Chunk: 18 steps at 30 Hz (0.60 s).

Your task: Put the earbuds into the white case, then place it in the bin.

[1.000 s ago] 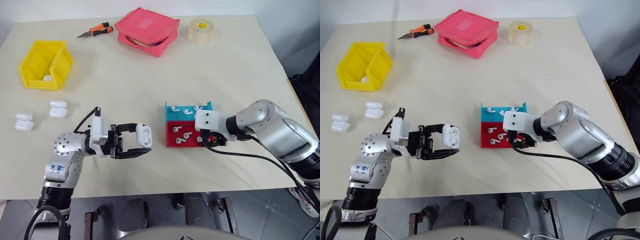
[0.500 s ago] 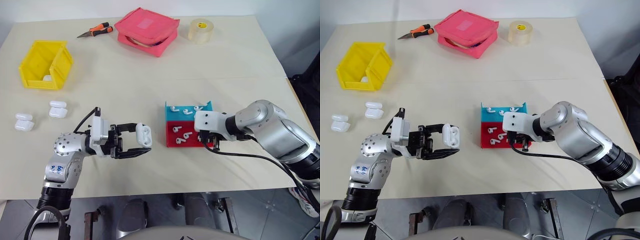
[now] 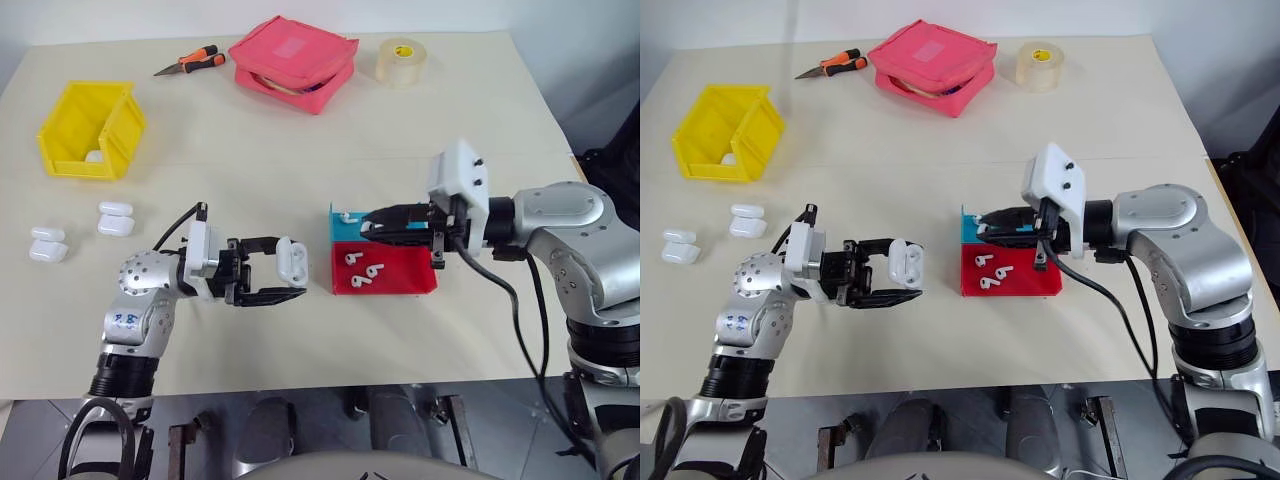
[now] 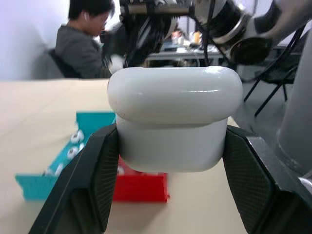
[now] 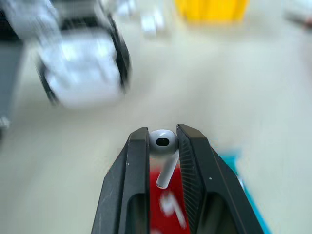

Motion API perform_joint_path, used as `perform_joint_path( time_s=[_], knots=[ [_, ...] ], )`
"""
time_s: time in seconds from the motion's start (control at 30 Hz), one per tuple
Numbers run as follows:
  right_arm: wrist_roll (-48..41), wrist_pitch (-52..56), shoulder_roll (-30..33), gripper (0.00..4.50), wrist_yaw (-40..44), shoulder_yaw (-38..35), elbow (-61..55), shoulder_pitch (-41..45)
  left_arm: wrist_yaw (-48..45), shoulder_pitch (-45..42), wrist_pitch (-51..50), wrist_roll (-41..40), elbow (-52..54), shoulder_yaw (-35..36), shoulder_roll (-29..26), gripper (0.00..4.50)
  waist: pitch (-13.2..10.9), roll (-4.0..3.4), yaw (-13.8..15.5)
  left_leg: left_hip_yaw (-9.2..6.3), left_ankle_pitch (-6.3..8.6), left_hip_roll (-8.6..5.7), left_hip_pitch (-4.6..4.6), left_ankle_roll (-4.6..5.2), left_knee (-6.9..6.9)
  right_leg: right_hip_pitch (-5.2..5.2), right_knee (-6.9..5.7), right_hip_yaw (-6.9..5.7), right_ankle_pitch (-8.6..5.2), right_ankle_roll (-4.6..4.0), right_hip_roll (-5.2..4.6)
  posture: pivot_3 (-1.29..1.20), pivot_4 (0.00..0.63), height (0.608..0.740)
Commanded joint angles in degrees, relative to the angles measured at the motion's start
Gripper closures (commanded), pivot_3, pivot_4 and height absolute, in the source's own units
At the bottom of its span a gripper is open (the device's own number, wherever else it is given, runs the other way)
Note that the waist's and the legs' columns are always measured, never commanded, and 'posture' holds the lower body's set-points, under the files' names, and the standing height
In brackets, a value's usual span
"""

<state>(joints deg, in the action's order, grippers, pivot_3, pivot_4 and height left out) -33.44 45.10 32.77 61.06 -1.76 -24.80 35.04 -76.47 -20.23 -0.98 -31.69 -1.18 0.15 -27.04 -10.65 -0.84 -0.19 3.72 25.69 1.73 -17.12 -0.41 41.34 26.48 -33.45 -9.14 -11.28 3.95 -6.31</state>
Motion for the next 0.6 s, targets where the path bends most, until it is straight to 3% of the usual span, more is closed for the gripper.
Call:
perform_joint_path(
  time_s=[0.03, 0.6],
  knots=[
    [-8.15, -1.88, -6.65, 4.06, -4.2, -2.48, -3.75, -0.69, -2.79, -2.18, 1.93, -0.37, -1.88, -0.86, 1.18, 1.72, 0.0, 0.0, -0.06, 0.01, 0.0, 0.0, 0.0, 0.0, -0.01, 0.0, -0.01, 0.01, 0.0, 0.0, 0.0, 0.0, 0.15, 0.74],
    [-2.29, -14.4, -12.93, 4.06, -7.23, 10.16, -0.98, -7.59, -5.76, -6.87, 2.11, -1.6, -5.16, -0.28, 2.88, 1.72, 0.01, 0.0, -0.01, 0.01, -0.01, -0.04, 0.04, 0.02, 0.02, 0.02, -0.02, 0.03, 0.0, 0.0, 0.01, 0.0, 0.15, 0.74]
  ],
)
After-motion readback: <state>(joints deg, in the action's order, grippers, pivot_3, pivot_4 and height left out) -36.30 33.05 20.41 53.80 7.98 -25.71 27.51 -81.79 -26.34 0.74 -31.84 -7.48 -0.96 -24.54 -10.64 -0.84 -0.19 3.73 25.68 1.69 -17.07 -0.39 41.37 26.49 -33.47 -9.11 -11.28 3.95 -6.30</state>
